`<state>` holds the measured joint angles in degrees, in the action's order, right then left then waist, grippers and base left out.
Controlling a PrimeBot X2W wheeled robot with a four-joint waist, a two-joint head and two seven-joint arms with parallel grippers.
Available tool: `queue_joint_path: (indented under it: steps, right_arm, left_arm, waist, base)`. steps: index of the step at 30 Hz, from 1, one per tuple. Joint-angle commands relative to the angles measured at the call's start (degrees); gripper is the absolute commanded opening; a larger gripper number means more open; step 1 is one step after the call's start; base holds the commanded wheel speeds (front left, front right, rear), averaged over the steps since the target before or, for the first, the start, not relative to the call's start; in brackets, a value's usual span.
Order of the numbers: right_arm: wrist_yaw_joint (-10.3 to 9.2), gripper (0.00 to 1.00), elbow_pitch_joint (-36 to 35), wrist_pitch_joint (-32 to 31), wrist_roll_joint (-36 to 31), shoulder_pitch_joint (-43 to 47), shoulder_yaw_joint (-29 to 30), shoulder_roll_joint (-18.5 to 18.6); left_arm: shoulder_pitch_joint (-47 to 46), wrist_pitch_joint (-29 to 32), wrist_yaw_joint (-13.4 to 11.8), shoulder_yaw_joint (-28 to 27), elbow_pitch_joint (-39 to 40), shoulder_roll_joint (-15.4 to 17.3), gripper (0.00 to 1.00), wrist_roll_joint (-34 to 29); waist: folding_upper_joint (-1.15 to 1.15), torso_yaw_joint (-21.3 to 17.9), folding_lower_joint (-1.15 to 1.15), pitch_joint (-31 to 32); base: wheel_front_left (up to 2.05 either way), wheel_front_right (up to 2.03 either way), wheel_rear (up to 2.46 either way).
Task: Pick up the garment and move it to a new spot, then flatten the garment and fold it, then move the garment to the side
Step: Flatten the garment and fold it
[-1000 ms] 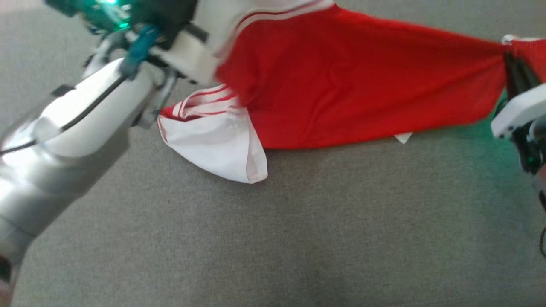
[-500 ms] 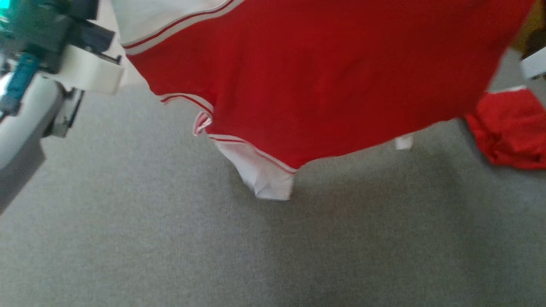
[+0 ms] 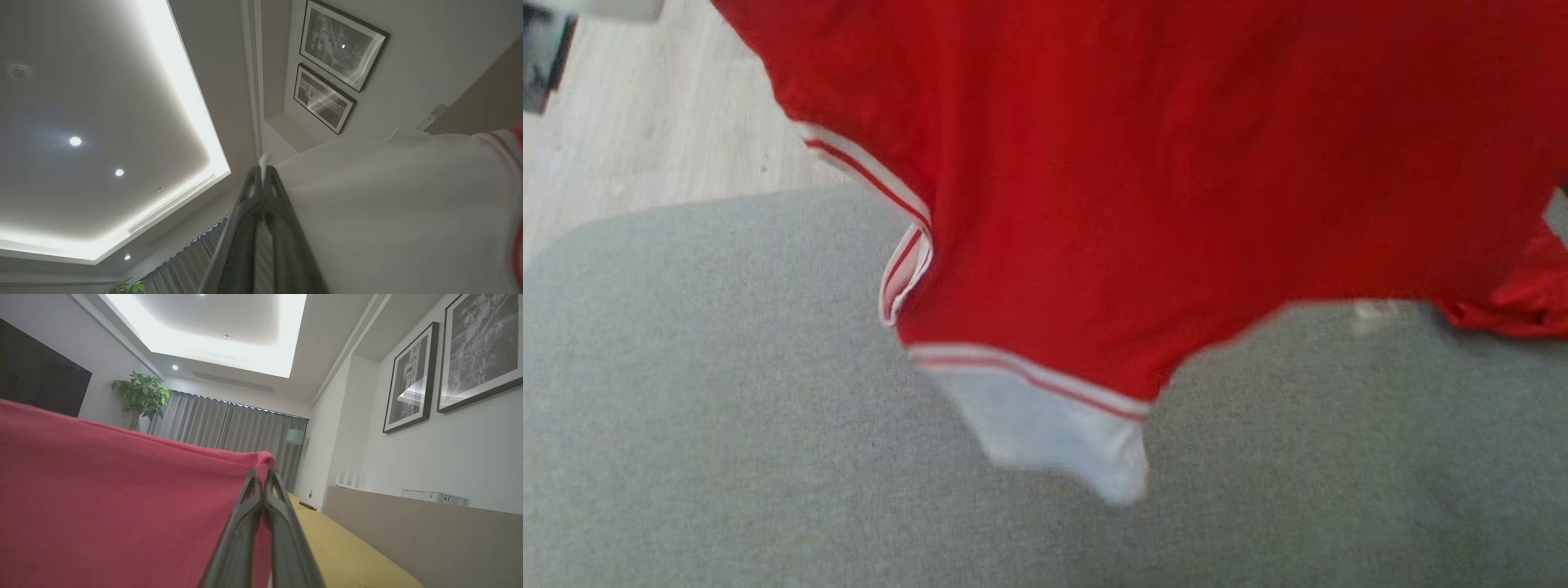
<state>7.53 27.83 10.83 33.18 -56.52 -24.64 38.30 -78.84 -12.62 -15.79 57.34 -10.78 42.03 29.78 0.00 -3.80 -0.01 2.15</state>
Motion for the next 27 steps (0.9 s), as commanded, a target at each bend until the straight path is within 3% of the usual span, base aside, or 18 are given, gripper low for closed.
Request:
queue_joint_path:
  steps: [1,8,15,21,27]
  right_arm:
    - [-0.04,0.00,0.2,-1.2,-0.6,-2.2,-0.9,-1.1]
    - [-0.04,0.00,6.6,-2.8,0.3,-8.1,-5.2,-4.5]
    - [-0.04,0.00,14.6,2.4,-0.4,-18.6,-5.1,-6.4]
    - [-0.04,0.00,17.3,4.1,-3.4,-23.2,-4.0,-5.5]
    - [-0.04,0.00,16.0,4.1,-4.5,-19.7,-2.7,-4.3]
  left_arm:
    - [-3.1,1.0,1.0,-2.3,-3.3,0.3,0.00,-0.2]
    - [-7.8,0.2,5.8,-0.9,-17.4,-6.0,0.00,0.1]
    - [-18.4,-2.2,5.2,-2.7,-26.0,-11.0,0.00,-4.4]
    - [-22.2,-2.4,5.2,-5.1,-23.4,-12.9,0.00,-8.1]
    - [-14.1,-2.4,6.4,-7.8,-16.4,-11.9,0.00,-8.9]
  waist:
    - [0.00,0.0,0.01,-1.6]
    - [0.00,1.0,0.01,-10.8]
    - [0.00,2.2,0.01,-19.9]
    - [0.00,4.2,0.01,-23.3]
    - [0.00,6.4,0.01,-26.5]
  base:
    - [0.00,0.00,0.00]
    - [0.00,0.00,0.00]
    - [0.00,0.00,0.00]
    - [0.00,0.00,0.00]
    - [0.00,0.00,0.00]
